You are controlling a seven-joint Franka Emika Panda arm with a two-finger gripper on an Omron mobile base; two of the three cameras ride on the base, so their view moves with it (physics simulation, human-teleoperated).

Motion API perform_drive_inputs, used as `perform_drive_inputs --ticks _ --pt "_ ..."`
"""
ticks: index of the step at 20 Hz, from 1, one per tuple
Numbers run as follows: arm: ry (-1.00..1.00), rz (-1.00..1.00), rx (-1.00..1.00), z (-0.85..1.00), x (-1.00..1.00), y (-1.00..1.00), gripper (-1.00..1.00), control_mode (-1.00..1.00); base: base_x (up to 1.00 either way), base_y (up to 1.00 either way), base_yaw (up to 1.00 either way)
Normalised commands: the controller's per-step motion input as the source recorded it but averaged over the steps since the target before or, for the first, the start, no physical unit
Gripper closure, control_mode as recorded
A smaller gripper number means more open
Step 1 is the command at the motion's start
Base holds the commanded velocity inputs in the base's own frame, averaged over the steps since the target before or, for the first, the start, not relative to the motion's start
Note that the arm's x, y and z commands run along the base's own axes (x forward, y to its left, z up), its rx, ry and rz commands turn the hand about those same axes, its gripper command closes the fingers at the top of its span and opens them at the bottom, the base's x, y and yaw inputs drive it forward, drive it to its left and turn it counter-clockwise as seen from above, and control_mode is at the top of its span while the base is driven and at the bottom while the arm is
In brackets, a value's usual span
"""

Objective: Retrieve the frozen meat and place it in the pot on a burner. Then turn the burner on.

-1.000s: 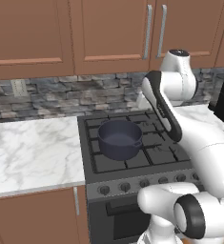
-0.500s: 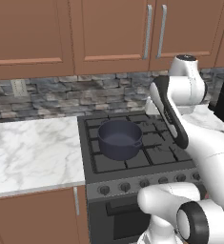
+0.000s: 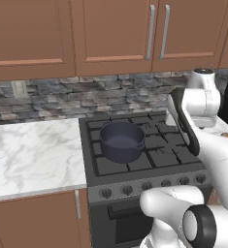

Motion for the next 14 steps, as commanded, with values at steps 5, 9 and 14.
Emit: perform_drive_inputs --ticks 5,9,14 --pt "0.02 -0.18 -0.03 -0.33 0.20 -0.98 -1.00 -1.00 0.00 0.00 0.00" --pt "0.01 -0.23 -0.02 -0.30 0.28 -0.98 -1.00 -1.00 0.00 0.00 0.00" --pt "0.05 -0.18 0.00 -0.15 0.30 -0.94 -1.00 -1.00 0.00 0.00 0.00"
